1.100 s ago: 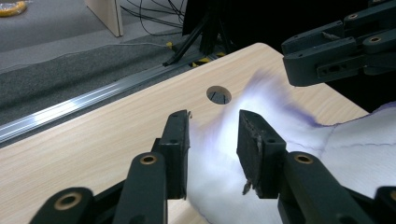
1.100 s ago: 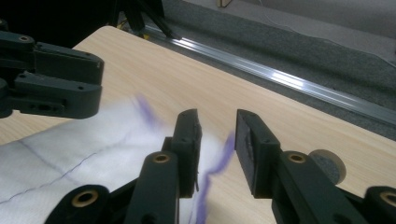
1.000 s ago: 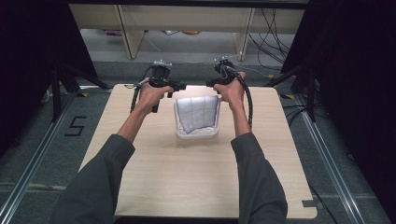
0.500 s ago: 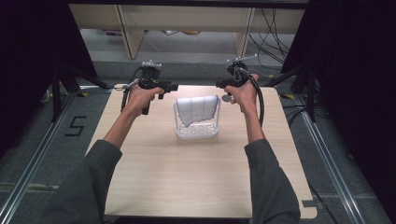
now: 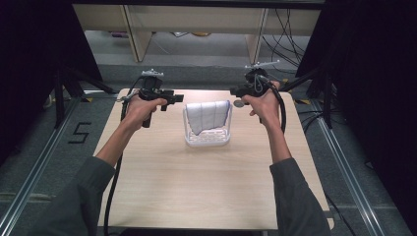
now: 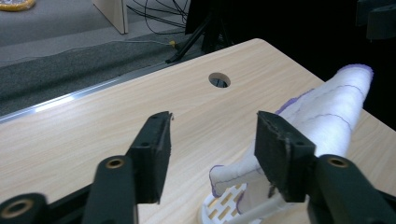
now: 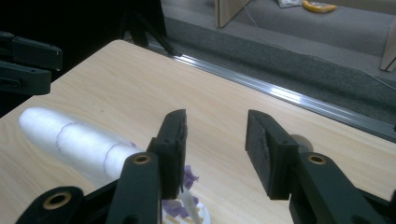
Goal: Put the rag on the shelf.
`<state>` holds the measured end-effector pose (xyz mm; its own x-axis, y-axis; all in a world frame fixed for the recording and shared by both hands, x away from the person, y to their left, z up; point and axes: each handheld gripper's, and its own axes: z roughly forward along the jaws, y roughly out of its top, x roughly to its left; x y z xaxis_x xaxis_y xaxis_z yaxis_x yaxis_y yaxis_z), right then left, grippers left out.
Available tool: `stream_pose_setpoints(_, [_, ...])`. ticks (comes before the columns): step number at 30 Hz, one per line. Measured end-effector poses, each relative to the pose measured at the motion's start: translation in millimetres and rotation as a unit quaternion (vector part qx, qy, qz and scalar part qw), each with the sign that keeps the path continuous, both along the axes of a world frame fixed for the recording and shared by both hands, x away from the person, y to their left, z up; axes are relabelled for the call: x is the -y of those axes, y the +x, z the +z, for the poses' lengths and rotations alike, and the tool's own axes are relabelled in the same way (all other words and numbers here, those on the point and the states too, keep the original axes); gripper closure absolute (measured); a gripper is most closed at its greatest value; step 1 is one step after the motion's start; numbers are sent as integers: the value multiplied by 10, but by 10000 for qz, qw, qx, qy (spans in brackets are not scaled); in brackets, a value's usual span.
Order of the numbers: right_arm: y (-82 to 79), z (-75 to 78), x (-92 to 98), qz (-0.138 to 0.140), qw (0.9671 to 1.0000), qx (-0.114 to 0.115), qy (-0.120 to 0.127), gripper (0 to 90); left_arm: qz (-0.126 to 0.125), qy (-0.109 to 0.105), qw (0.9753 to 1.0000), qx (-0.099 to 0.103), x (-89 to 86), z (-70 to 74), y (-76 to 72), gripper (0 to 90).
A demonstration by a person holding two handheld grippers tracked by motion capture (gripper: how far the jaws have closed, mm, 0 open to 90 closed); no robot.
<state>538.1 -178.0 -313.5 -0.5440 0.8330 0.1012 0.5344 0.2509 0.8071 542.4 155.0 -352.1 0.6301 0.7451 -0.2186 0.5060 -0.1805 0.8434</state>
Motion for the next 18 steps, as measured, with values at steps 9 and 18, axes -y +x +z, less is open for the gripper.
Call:
stream_pose_setpoints(9, [-189, -62, 30, 99, 9999, -13, 15, 537, -25, -20, 10000, -5, -67, 20, -216, 319])
stream_pose_setpoints(18, [-373, -103, 84, 181, 9997, 82, 116, 514, -268, -122, 9995, 111, -80, 4, -564, 290])
